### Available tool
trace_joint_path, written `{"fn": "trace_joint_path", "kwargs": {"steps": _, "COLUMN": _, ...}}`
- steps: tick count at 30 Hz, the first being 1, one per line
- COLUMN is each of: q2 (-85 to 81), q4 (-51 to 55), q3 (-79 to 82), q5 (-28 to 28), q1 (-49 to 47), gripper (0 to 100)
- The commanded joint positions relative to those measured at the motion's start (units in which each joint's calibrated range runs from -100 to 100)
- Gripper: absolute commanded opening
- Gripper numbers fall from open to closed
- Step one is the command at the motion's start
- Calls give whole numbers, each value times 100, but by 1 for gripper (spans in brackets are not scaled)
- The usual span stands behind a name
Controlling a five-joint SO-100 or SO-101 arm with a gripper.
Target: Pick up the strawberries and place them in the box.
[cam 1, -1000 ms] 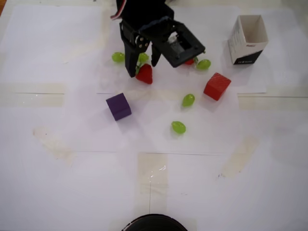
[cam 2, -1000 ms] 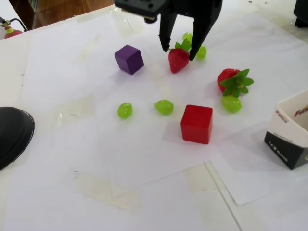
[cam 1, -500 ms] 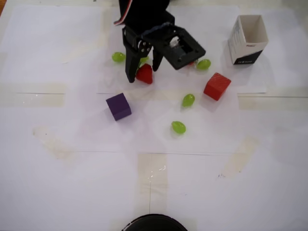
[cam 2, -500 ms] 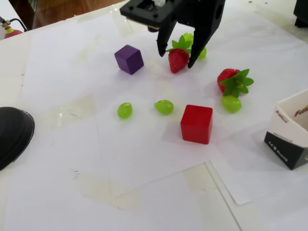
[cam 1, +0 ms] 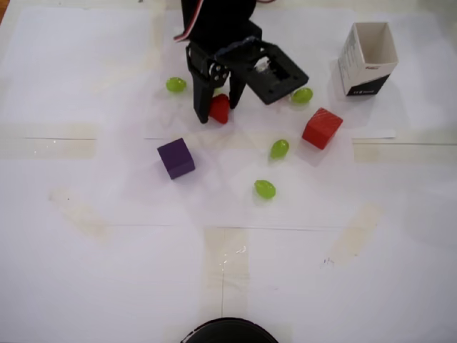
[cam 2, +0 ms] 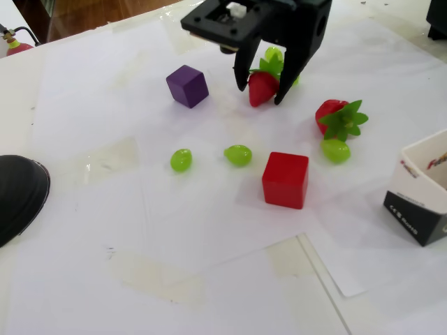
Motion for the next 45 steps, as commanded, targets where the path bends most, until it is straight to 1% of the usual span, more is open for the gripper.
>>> {"fn": "trace_joint_path", "kwargs": {"steps": 1, "q2": -206, "q4": -90, "q3": 25, "q5": 20, "q1": 60, "gripper": 18}}
{"fn": "trace_joint_path", "kwargs": {"steps": 7, "q2": -274, "q4": -17, "q3": -84, "q5": 73, "q1": 60, "gripper": 15}}
{"fn": "trace_joint_path", "kwargs": {"steps": 14, "q2": -335, "q4": 425, "q3": -539, "q5": 181, "q1": 45, "gripper": 15}}
{"fn": "trace_joint_path", "kwargs": {"steps": 26, "q2": -464, "q4": 1740, "q3": -2094, "q5": 274, "q1": -160, "gripper": 15}}
{"fn": "trace_joint_path", "kwargs": {"steps": 35, "q2": -679, "q4": 3284, "q3": -3603, "q5": -15, "q1": -660, "gripper": 14}}
{"fn": "trace_joint_path", "kwargs": {"steps": 45, "q2": -644, "q4": 3815, "q3": -4366, "q5": -376, "q1": -1668, "gripper": 14}}
